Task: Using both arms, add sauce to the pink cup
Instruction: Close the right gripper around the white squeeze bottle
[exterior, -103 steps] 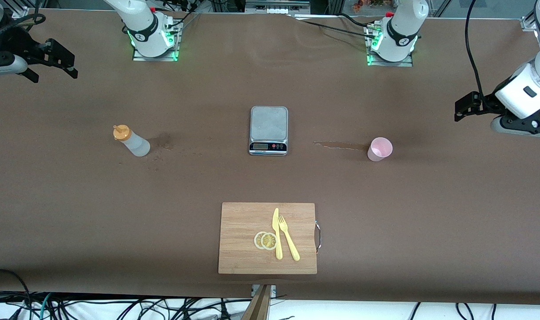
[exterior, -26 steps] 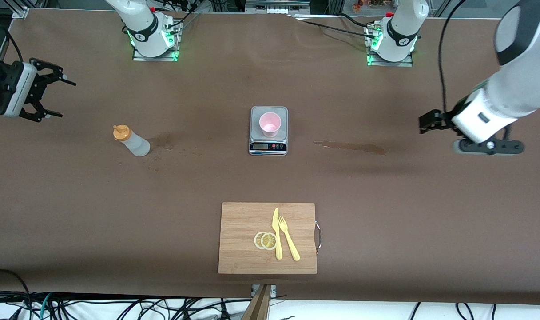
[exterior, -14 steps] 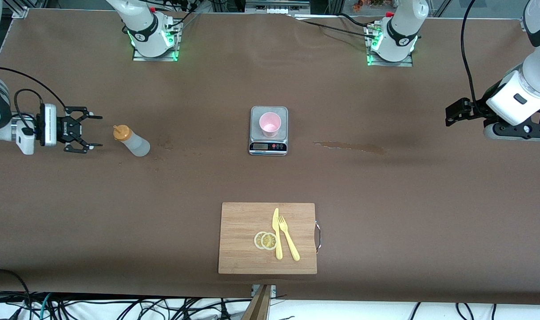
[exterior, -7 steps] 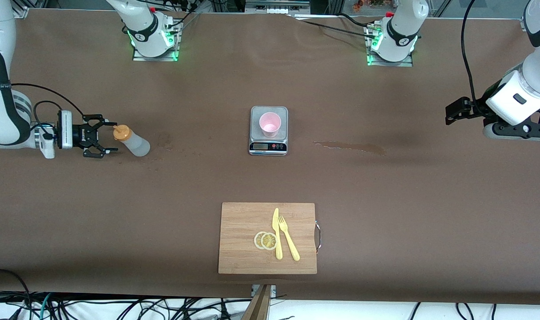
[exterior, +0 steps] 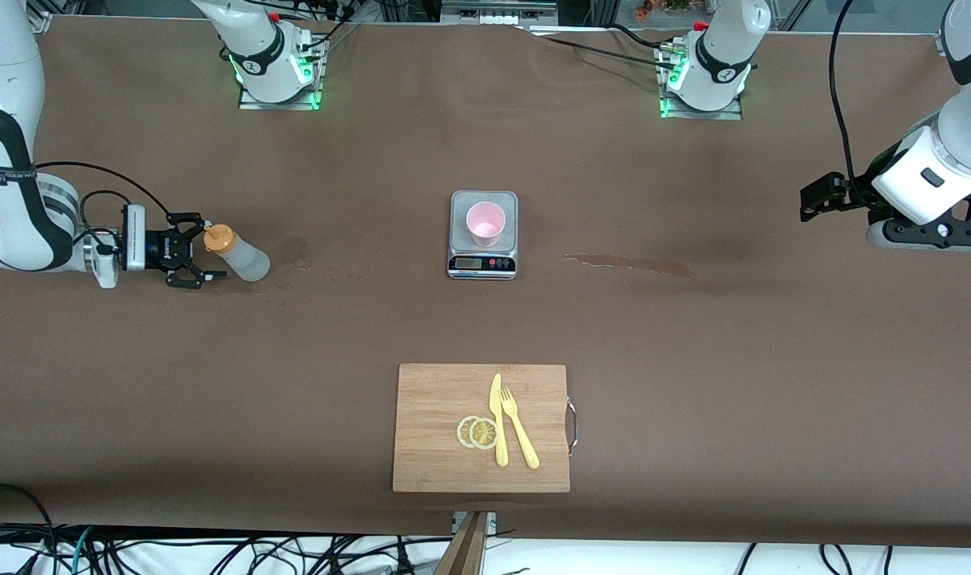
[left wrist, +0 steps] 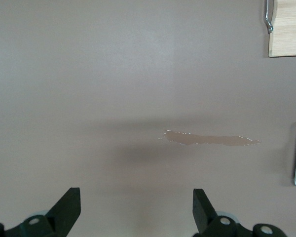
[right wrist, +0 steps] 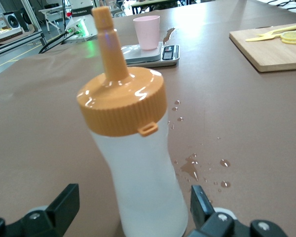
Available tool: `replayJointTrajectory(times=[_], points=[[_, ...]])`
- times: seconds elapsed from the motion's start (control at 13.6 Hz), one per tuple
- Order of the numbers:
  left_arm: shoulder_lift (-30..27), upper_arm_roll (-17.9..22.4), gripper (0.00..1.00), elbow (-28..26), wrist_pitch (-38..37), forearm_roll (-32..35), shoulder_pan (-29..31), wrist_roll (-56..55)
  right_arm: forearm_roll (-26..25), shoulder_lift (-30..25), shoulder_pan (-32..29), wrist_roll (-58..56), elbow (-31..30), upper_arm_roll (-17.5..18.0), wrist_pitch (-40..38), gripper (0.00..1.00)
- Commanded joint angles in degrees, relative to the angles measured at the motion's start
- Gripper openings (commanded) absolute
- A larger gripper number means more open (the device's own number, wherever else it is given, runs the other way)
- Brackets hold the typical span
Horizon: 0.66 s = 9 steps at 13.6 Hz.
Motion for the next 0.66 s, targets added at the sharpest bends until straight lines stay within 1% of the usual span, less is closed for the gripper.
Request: replayJointTrajectory(times=[0.0,0.15,0.22,0.29,0.37,0.52,0.59], points=[[-1.00,-0.69,1.00,-0.46,-0.73,-0.54,0.77,0.39,2.76,0.84,-0.31,-1.00,0.10,1.90,0.08,1.00],[-1.09,-0.69,1.00,-0.46,-0.73,-0.54,0.77,0.39,2.76,0.84,-0.22,-0.92,0.19,2.43,0.25,0.98],[-1.09,-0.78,1.00,-0.46,-0.82,-0.54,0.77,0.39,2.76,0.84,-0.13,-0.83,0.37,2.43,0.26,0.91],[-1.09,-0.69,1.00,-0.46,-0.82,-0.54,0.77,0.39,2.59,0.84,-0.04,-0.83,0.37,2.43,0.26,0.79],[-1.09,-0.69,1.00,-0.46,-0.82,-0.54,0.77,0.47,2.33,0.84,-0.04,-0.74,0.46,2.43,0.26,0.61],[-1.09,-0.78,1.00,-0.46,-0.82,-0.54,0.77,0.47,1.89,0.75,-0.04,-0.22,0.72,2.43,0.26,0.18],[-1.09,-0.78,1.00,-0.46,-0.82,-0.54,0.77,0.47,1.71,0.58,-0.04,0.05,1.15,2.43,0.17,0.07]])
